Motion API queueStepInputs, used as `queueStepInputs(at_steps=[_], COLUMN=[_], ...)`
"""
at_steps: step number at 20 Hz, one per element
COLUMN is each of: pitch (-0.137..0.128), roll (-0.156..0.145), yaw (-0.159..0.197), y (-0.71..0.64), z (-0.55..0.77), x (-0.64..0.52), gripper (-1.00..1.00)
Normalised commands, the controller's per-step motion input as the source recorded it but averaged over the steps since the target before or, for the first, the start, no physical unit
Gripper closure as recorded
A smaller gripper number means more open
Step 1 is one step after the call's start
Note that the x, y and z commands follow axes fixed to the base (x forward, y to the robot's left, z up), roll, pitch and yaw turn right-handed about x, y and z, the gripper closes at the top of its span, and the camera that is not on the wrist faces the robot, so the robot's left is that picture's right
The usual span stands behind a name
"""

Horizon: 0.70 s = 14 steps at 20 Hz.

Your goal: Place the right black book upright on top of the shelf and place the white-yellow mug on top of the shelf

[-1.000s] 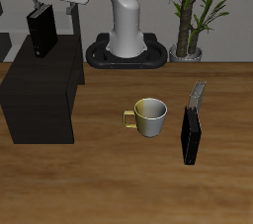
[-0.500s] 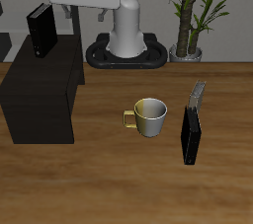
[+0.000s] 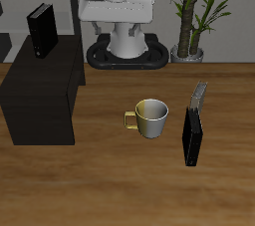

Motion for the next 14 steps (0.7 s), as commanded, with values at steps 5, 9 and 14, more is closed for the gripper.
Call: queueStepInputs(at_steps=[5, 9, 14], pitch=[-0.027, 0.002, 0.036], roll=[-0.100, -0.054, -0.015], yaw=[-0.039, -0.008, 0.022], y=[0.52, 0.56, 0.33], z=[-0.31, -0.37, -0.39], x=[0.42, 0.42, 0.40], gripper=[-1.00, -1.00, -1.00])
